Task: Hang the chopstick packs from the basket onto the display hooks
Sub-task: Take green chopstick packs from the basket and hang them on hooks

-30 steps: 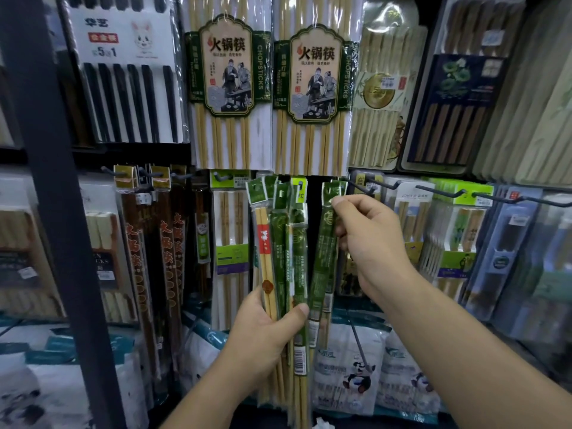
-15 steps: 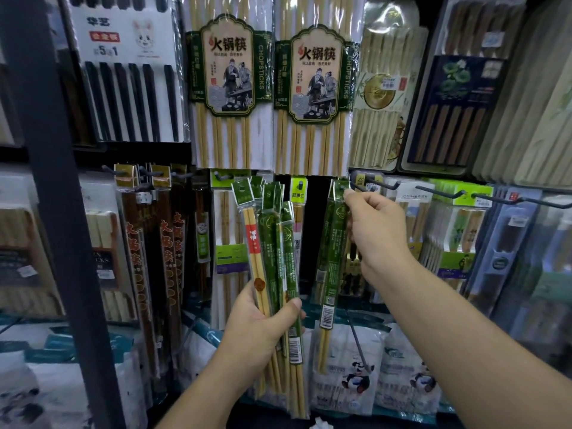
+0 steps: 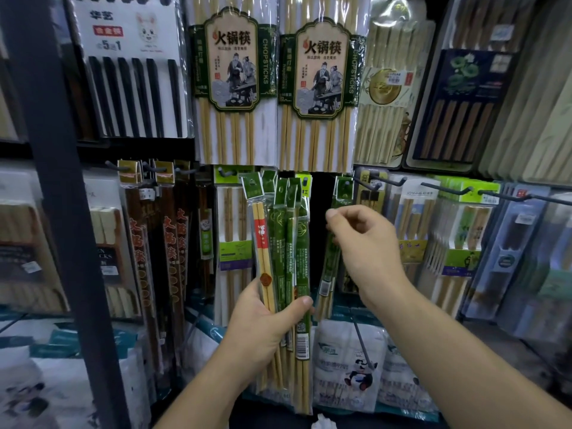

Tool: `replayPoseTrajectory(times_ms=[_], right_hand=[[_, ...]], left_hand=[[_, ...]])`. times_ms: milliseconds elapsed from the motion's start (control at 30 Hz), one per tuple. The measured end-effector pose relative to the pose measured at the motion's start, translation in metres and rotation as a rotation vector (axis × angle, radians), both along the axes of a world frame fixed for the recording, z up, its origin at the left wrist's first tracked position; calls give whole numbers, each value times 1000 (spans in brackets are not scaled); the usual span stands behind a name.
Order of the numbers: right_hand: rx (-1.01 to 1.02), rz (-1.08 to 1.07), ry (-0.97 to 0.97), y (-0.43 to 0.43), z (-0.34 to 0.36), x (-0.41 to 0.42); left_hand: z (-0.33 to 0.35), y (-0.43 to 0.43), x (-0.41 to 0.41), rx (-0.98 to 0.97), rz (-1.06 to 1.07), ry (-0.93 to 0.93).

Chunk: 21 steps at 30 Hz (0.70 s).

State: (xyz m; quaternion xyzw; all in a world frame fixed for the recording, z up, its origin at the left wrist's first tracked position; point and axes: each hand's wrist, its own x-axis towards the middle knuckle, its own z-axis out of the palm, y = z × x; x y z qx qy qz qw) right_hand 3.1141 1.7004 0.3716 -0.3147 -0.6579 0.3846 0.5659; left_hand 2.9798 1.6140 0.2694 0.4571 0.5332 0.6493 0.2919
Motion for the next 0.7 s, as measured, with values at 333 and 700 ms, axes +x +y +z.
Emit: replayPoseTrajectory(times_ms=[333, 700], right_hand=[[-26, 158, -69, -8, 1, -2], [-141, 22, 147, 1, 21, 6]], left_hand=[[-2, -1, 3, -1, -100, -41], [-5, 3, -1, 14, 57, -64]])
